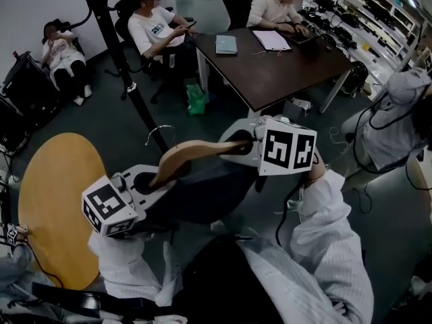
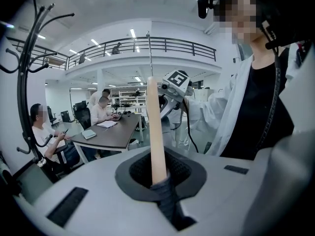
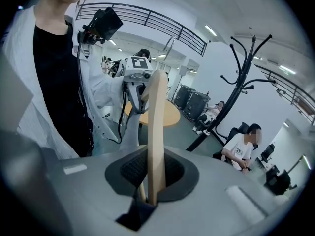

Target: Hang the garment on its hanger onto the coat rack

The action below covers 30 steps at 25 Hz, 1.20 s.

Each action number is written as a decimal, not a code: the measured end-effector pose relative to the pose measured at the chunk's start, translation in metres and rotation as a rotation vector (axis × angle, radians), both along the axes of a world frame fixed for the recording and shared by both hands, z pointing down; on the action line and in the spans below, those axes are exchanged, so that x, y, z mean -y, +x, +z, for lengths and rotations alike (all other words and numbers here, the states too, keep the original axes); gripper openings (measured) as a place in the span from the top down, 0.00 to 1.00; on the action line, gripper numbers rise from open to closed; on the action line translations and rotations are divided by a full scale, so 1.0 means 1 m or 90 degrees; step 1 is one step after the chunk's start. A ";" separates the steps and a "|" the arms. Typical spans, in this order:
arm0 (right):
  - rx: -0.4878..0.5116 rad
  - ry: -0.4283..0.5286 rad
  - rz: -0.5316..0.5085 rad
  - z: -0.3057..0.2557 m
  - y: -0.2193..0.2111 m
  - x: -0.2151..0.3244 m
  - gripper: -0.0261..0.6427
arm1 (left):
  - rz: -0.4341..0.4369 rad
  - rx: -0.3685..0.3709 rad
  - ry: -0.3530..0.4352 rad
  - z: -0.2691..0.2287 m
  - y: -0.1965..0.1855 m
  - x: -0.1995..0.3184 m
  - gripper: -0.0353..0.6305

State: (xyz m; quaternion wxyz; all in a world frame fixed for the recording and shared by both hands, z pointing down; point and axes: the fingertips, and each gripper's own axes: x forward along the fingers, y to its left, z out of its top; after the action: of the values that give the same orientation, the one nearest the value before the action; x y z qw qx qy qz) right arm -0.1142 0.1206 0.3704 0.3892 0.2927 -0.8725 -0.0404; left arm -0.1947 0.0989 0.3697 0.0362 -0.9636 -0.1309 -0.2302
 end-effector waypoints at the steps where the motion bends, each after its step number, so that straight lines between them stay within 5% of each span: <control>1: -0.002 0.003 -0.001 -0.001 0.006 0.010 0.92 | -0.002 -0.003 0.003 -0.001 0.006 0.010 0.93; 12: 0.009 -0.006 -0.083 0.010 0.079 0.134 0.92 | -0.078 0.006 0.003 0.006 0.077 0.123 0.93; 21: 0.001 -0.003 -0.228 -0.001 0.168 0.243 0.92 | -0.222 0.007 0.021 -0.006 0.166 0.214 0.93; 30: -0.012 0.027 -0.382 -0.027 0.210 0.312 0.92 | -0.377 -0.018 0.044 -0.027 0.212 0.265 0.93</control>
State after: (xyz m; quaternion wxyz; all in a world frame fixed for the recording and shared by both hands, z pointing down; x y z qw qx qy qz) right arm 0.0953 -0.1912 0.3434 0.3615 0.0295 -0.9154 -0.1748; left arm 0.0172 -0.1659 0.3430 0.0021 -0.9612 0.1645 -0.2213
